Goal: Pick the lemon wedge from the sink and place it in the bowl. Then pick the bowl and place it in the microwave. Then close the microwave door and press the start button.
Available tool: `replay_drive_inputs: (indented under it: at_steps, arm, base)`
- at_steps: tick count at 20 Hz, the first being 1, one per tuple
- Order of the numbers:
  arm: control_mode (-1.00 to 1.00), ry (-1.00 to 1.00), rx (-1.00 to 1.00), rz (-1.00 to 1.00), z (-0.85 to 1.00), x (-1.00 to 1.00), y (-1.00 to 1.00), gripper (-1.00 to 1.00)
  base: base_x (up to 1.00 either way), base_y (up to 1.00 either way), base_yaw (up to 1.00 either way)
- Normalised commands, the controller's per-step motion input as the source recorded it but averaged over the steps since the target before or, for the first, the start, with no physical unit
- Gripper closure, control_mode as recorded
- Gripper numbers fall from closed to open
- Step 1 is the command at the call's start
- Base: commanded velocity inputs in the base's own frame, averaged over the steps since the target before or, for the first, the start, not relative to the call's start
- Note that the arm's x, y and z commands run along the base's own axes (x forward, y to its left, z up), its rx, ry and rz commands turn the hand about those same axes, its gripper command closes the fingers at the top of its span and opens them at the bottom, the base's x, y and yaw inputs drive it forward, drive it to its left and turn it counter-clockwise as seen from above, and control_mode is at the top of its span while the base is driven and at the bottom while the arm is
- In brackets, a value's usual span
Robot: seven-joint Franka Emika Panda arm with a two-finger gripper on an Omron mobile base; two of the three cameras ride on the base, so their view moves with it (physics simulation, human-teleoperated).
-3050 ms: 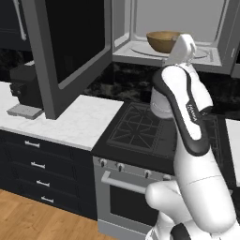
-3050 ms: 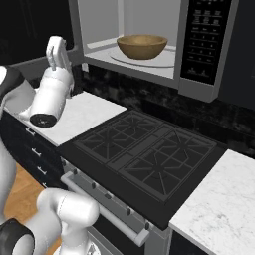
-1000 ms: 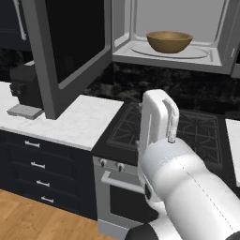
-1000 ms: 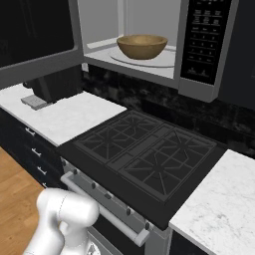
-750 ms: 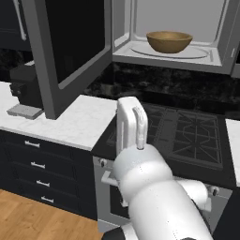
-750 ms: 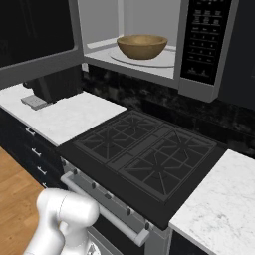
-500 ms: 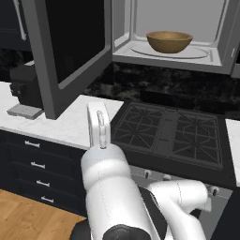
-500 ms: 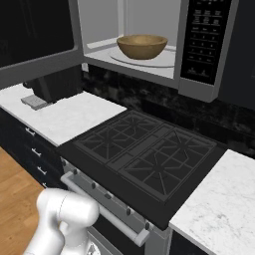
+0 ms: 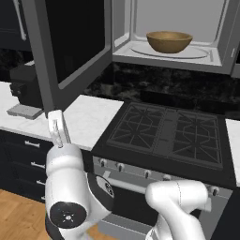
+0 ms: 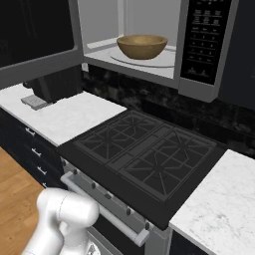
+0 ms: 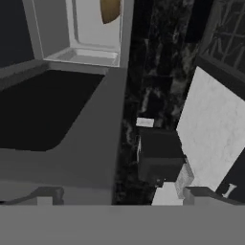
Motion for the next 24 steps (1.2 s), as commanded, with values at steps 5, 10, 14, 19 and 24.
replay_drive_inputs:
  at_steps: [5,10,14,19,24]
  arm:
    - [-1.00,0.00,0.00,0.00,-0.46,0.73,0.56,-1.00]
    - [-1.00,-0.01,0.00,0.00,-0.50,0.62,0.66,-1.00]
    - [-1.00,-0.06,0.00,0.00,-0.45,0.13,0.87,-1.00]
    - [-1.00,-0.10,0.00,-0.02,-0.19,0.40,0.46,-1.00]
    - [-1.00,-0.04,0.00,-0.18,0.00,0.73,0.48,-1.00]
  base:
    - [0.00,0.00,0.00]
    - [0.00,0.00,0.00]
    - [0.00,0.00,0.00]
    - [0.00,0.00,0.00]
    - [0.00,0.00,0.00]
